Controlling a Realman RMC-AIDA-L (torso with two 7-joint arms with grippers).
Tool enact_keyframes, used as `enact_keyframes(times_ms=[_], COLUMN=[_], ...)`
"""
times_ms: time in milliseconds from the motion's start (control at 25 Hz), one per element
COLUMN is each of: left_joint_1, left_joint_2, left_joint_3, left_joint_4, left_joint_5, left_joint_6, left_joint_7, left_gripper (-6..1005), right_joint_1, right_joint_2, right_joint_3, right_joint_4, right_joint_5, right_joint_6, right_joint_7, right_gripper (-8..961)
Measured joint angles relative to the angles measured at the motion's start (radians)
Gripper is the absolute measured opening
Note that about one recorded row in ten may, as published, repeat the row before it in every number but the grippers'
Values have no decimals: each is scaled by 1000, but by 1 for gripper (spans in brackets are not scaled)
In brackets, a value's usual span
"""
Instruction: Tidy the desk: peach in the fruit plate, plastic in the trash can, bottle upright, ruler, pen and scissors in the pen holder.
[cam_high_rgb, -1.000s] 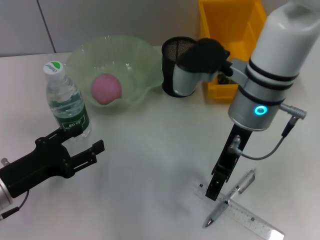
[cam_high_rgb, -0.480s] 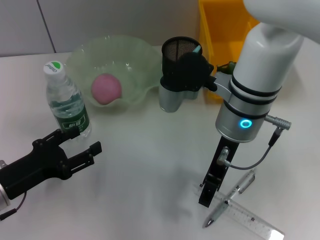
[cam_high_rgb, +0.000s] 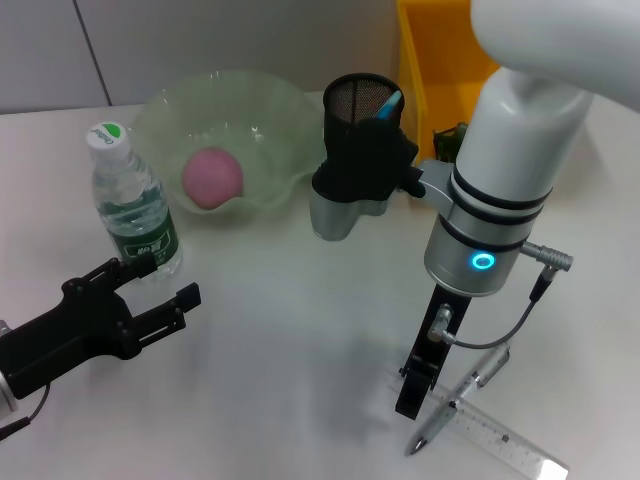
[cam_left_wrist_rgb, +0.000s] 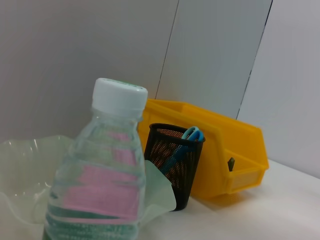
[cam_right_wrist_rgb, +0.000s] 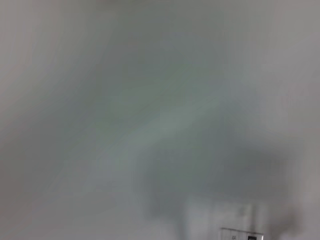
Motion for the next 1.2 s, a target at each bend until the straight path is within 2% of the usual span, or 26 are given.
enact_keyframes(times_ms=[560, 1040, 1200], left_joint_1=[6, 6, 6], left_joint_2=[6, 6, 6], left_joint_3=[0, -21, -23], left_joint_4=[0, 7, 6], left_joint_5=[8, 43, 47], left_joint_6=[6, 13, 15], left_joint_7=[-9, -20, -20], left_gripper=[803, 803, 803], right_joint_1=[-12, -15, -16], right_joint_2=[0, 0, 0], right_joint_3=[-87, -102, -102], right_joint_4=[-5, -21, -29], right_joint_5=[26, 26, 22], right_joint_6=[60, 68, 68], right_joint_7=[20, 28, 28], right_gripper=[682, 678, 646])
